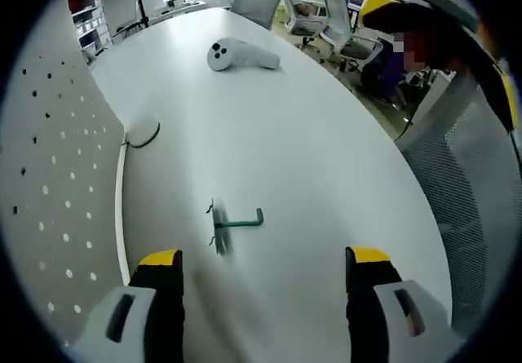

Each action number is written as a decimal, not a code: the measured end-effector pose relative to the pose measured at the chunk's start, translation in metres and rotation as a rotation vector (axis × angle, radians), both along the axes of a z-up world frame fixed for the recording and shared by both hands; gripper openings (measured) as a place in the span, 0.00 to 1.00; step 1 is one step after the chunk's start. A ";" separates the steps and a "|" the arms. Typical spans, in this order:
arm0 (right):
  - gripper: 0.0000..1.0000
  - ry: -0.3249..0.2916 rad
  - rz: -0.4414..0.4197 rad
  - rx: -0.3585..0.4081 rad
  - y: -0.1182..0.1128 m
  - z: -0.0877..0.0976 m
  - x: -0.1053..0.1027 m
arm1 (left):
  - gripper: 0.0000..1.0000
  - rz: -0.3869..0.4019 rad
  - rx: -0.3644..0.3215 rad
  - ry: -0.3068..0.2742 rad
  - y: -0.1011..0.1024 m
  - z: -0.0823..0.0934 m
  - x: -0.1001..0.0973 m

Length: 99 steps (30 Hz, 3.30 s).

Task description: Insert the hook assembly into the mounting plate slot until the hook locks in place.

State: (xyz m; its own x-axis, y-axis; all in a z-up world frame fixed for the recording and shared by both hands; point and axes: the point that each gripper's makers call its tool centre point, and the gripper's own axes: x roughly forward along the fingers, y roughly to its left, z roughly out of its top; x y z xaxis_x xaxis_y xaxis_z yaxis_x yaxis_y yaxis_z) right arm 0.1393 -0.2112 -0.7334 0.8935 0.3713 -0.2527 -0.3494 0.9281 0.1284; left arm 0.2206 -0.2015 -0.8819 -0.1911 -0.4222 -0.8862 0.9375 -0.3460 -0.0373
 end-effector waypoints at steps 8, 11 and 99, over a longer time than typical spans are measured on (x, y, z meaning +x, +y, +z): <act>0.56 -0.001 -0.002 0.003 0.000 0.000 0.000 | 0.76 -0.023 0.014 -0.022 -0.005 -0.004 0.007; 0.56 0.002 -0.005 0.007 -0.001 -0.001 0.000 | 0.73 -0.026 0.005 -0.041 -0.007 -0.004 0.009; 0.53 -0.030 -0.014 0.005 -0.005 0.008 0.001 | 0.02 0.237 -0.376 -0.136 -0.020 0.069 0.040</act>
State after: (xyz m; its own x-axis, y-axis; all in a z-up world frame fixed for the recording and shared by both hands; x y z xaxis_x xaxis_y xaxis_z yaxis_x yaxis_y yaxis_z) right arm 0.1400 -0.2157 -0.7257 0.9056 0.3603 -0.2236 -0.3405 0.9322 0.1229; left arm 0.2610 -0.2211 -0.8127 0.0565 -0.7370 -0.6736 0.9801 -0.0876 0.1780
